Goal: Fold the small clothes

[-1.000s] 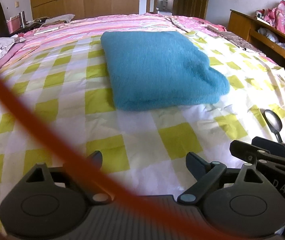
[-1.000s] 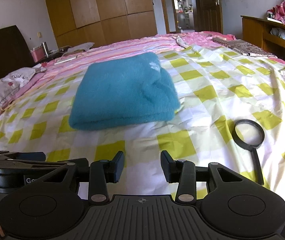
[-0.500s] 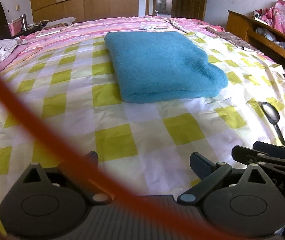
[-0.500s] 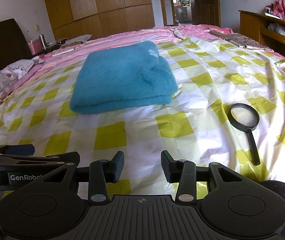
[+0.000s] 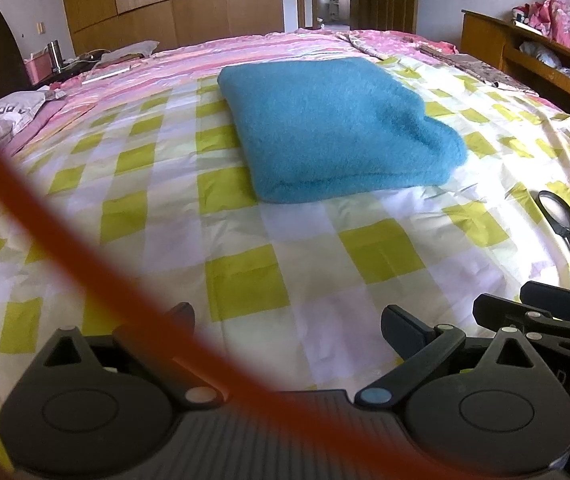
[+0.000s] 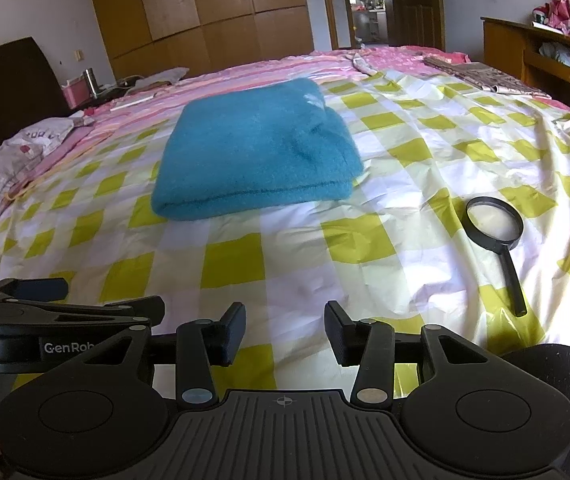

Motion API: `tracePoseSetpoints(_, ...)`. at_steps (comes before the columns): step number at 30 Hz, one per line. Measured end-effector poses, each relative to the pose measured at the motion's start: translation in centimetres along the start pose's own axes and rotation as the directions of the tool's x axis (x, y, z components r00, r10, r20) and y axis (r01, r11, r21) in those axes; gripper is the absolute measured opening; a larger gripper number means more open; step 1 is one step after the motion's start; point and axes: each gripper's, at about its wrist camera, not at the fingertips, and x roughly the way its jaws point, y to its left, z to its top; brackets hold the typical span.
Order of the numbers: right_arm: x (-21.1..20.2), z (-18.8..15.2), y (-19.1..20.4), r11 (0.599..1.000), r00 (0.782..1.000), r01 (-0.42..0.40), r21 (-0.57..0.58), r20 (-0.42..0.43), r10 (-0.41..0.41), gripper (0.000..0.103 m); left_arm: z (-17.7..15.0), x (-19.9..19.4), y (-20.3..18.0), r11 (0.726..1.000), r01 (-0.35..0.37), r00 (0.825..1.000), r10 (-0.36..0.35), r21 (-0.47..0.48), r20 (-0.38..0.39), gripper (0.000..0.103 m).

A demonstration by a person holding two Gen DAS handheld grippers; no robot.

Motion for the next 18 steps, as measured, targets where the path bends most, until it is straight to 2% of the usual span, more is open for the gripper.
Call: tracePoseSetpoints(18,0.08,-0.14,-0.1,1.0,1.0,-0.002,0.006,-0.004,0.002,0.044,-0.02,-0.18,-0.36,0.999,-0.026,1.0,0.026,0.021,0.013,0.103)
